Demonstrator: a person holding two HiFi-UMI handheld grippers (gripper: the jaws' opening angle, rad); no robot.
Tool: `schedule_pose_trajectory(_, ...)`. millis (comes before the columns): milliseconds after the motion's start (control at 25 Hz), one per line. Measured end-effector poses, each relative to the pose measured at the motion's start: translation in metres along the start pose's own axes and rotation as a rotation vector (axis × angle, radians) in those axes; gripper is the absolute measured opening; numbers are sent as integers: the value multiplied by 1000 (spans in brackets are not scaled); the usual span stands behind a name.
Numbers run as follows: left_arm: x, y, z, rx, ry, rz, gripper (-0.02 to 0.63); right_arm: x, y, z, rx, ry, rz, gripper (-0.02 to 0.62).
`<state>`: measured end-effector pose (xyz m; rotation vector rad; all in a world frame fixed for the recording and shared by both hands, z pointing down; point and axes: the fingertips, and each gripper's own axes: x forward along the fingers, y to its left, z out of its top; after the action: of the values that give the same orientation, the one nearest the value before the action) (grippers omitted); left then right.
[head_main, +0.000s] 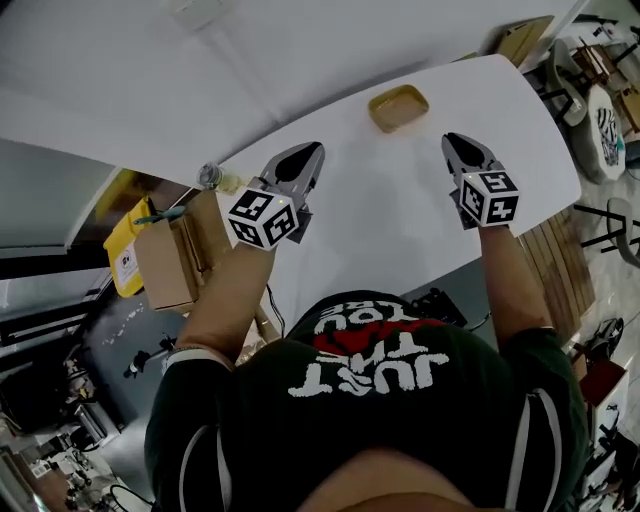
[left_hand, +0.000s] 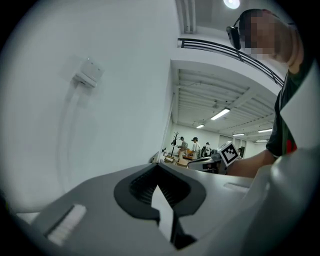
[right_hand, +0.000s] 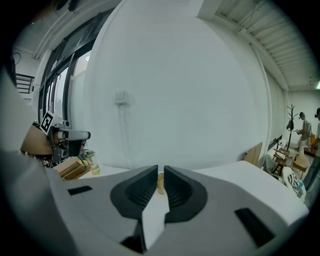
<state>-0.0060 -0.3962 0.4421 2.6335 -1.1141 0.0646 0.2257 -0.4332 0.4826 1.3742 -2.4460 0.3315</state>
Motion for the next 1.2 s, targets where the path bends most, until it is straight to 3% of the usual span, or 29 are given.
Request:
schedule_pose_trajectory(240,38,7,-15,-6,37,-34,-3,18,-25,-10,33,33,-26,8)
schedule_pose_trajectory(480,95,41,-29,-22,69,-51,-3,73,-68,-29,160,83,-34,11)
schedule_pose_trajectory(600,123,62,-48,-49,94,-52,-3,101,-85,-49,238,124,-19,88)
schedule_pose_trajectory(880,184,85,-90,-107,139,-76,-3,142,-126,-92,520,185,18,158)
schedule_pose_trajectory(1040,207,98,-113,-122,157,-94,-3,165,-126,-117,740,200,96,183)
schedule_pose_trajectory(1200,221,102,-122,-141,157,-102,-3,177,-120,-129,876,197,164,187)
